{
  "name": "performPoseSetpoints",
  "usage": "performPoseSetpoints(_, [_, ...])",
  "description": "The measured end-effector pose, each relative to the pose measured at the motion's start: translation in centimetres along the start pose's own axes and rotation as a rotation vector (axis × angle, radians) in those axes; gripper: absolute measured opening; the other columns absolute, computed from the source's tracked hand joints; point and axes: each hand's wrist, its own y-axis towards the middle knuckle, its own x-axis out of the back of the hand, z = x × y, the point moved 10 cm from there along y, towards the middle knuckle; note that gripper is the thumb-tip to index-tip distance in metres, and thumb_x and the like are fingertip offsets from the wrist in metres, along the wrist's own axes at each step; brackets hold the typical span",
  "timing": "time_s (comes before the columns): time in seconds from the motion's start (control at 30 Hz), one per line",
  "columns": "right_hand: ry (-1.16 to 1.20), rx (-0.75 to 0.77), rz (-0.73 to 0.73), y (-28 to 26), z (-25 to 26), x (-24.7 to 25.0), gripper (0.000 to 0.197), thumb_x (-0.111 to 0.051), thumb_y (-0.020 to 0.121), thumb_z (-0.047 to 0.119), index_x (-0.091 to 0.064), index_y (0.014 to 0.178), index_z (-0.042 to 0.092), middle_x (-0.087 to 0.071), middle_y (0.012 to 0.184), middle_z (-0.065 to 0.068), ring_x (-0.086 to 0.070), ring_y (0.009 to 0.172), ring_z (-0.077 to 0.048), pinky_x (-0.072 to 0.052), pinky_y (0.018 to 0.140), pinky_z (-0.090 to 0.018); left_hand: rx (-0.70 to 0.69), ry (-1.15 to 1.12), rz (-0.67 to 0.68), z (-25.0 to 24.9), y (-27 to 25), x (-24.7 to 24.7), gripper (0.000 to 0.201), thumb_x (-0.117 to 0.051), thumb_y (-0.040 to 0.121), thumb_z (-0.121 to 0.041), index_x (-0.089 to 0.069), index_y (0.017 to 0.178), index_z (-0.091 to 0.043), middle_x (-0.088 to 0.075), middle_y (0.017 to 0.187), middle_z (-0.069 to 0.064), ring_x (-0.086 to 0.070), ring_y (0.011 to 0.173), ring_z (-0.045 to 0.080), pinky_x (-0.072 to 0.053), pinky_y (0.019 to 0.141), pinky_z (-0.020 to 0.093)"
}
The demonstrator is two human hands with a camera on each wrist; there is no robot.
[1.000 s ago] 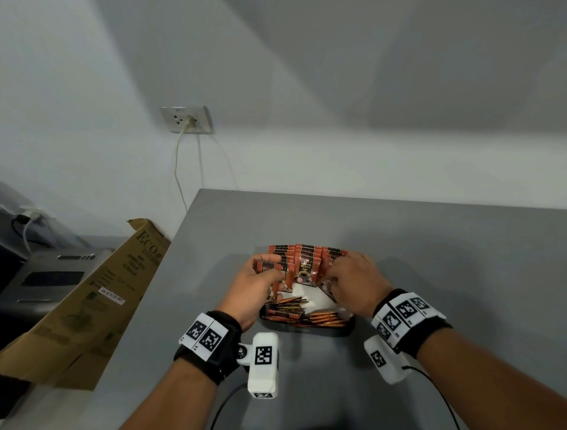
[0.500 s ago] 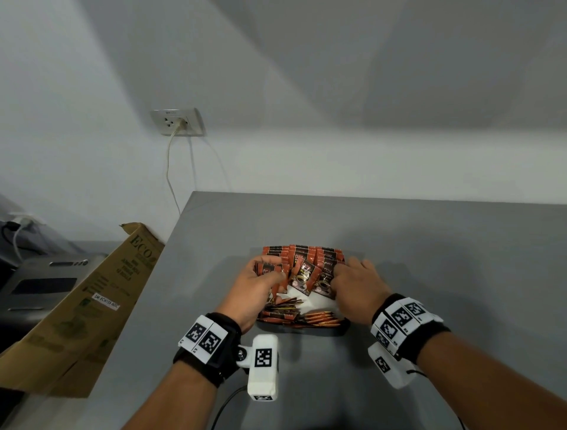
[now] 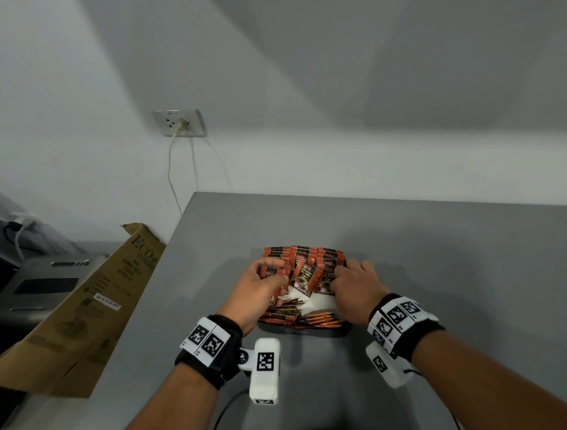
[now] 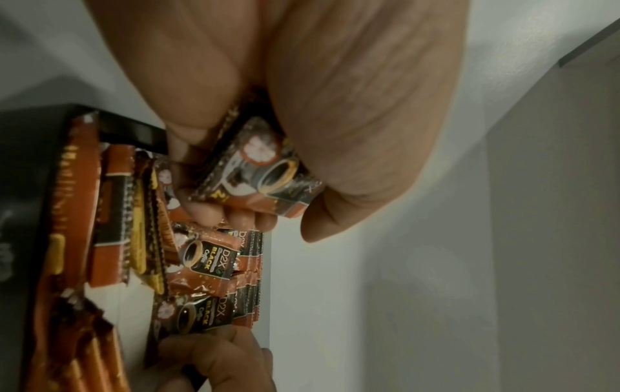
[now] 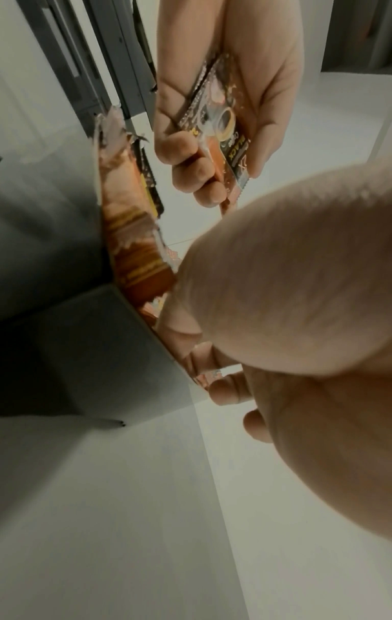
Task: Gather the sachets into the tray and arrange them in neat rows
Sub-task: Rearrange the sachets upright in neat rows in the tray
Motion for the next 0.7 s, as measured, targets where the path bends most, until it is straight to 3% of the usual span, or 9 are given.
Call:
performPoseSetpoints(0.13, [0.141, 0.046, -0.061, 0.1, 1.0, 0.5, 0.03, -0.048, 0.093, 0.028, -0.07, 0.113, 0.027, -0.057, 0.112, 0.007, -0.042, 0.108, -0.019, -0.03, 0.092, -0.038, 0.006, -0.024, -0.016, 0.0, 0.0, 0.5, 0.03, -0.062, 0.09, 0.004, -0.059, 0.116, -0.012, -0.067, 0.089, 0.014, -0.058, 0.069, 0.021, -0.049, 0.059, 0.034])
performPoseSetpoints(0.2, [0.185, 0.091, -0.053, 0.3, 2.0, 0.1, 0.034, -0.047, 0.095, 0.027, -0.069, 0.121, 0.031, -0.06, 0.119, 0.01, -0.042, 0.111, -0.018, -0.031, 0.097, -0.039, 0.005, -0.021, -0.012, 0.0, 0.0, 0.4, 0.03, -0.062, 0.09, 0.003, -0.06, 0.116, -0.012, -0.066, 0.091, 0.015, -0.058, 0.07, 0.022, -0.049, 0.059, 0.034])
performPoseSetpoints(0.3, [0.153, 0.138, -0.03, 1.0, 2.9, -0.7, 0.038, -0.044, 0.096, 0.025, -0.066, 0.126, 0.032, -0.06, 0.13, 0.013, -0.042, 0.111, -0.019, -0.031, 0.098, -0.041, 0.002, -0.01, -0.012, 0.1, 0.0, 0.4, 0.03, -0.063, 0.09, 0.002, -0.06, 0.115, -0.013, -0.066, 0.092, 0.016, -0.059, 0.071, 0.022, -0.049, 0.06, 0.035])
performPoseSetpoints(0.43, [0.06, 0.14, -0.028, 1.6, 3.2, -1.0, 0.036, -0.045, 0.096, 0.027, -0.064, 0.126, 0.027, -0.056, 0.133, 0.009, -0.04, 0.11, -0.02, -0.031, 0.095, -0.04, 0.0, -0.017, -0.012, 0.0, -0.1, 0.4, 0.03, -0.062, 0.091, 0.003, -0.059, 0.116, -0.012, -0.066, 0.089, 0.015, -0.057, 0.071, 0.023, -0.049, 0.06, 0.035])
performPoseSetpoints(0.7, [0.045, 0.118, -0.022, 2.1, 3.1, -0.8, 0.042, -0.046, 0.097, 0.032, -0.059, 0.136, 0.025, -0.045, 0.141, 0.008, -0.036, 0.125, -0.023, -0.029, 0.103, -0.043, -0.001, -0.002, -0.012, 0.0, -0.3, 0.7, 0.029, -0.062, 0.091, 0.001, -0.058, 0.116, -0.014, -0.067, 0.086, 0.017, -0.053, 0.076, 0.03, -0.046, 0.064, 0.038])
